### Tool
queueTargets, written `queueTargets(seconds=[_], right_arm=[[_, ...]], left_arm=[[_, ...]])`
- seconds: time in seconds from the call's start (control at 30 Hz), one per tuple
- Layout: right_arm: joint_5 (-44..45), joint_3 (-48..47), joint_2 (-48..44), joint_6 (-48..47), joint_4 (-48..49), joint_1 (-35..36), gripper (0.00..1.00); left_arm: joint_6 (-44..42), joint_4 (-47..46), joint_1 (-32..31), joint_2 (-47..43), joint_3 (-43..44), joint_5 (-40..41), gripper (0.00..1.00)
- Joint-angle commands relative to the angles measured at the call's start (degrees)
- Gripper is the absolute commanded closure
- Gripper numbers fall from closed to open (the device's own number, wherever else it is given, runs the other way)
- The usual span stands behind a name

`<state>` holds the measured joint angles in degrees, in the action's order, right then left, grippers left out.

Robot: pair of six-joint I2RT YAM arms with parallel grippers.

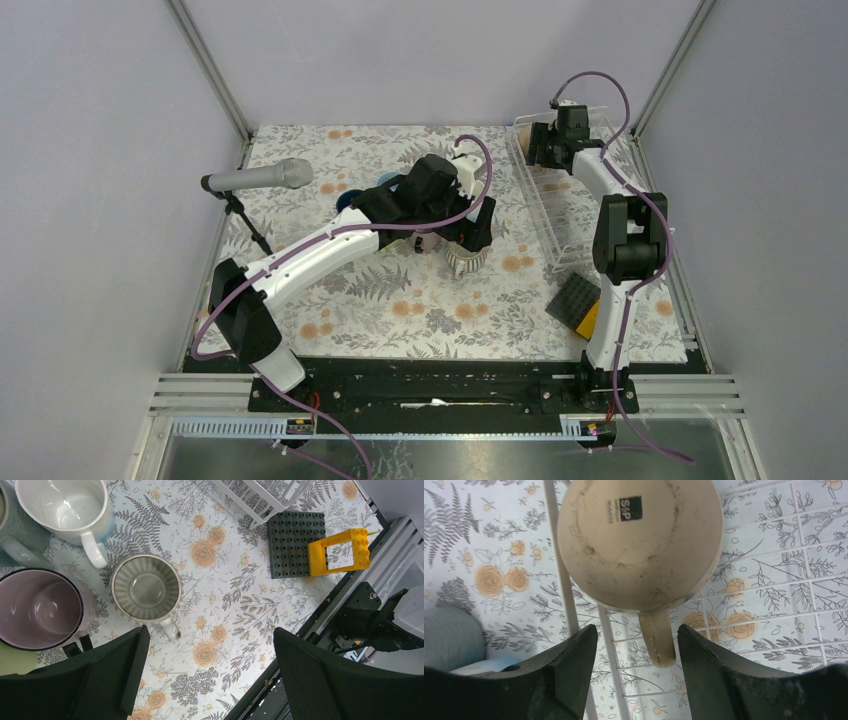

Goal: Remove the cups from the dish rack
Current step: Unload the cup from the dish rack.

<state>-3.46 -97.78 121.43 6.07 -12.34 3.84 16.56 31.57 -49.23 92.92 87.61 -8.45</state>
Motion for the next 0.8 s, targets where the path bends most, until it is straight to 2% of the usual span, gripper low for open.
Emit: queueTargets(seconds=[0.0, 0.37, 0.4, 0.53, 0.77], right_arm=[[2.2, -2.41, 1.22, -1.23, -0.67, 0.76, 0.33], [1.87, -5.48, 4.64, -0.45, -0.67, 0.82, 0.46], [2.05, -5.41, 4.99, -0.18, -0.67, 0.75, 0.51], [2.63, -5.47, 5.32, 0.16, -0.41, 0.81, 0.56], [3.12, -5.31, 5.38, 0.42, -0.41, 0.85, 0.82]], left_arm=[[0.31, -2.53, 0.37, -1.4, -0.3, -0.96, 0.01], [0.32, -2.48, 0.72, -1.08, -0.25, -0.96, 0.01], [0.32, -2.51, 0.85, -1.08, -0.35, -0.96, 0.01], [0.32, -2.56, 0.97, -1.01, -0.46, -1.05, 0.01], [0.4, -2.5, 1.07, -0.85, -0.51, -1.04, 0.01]])
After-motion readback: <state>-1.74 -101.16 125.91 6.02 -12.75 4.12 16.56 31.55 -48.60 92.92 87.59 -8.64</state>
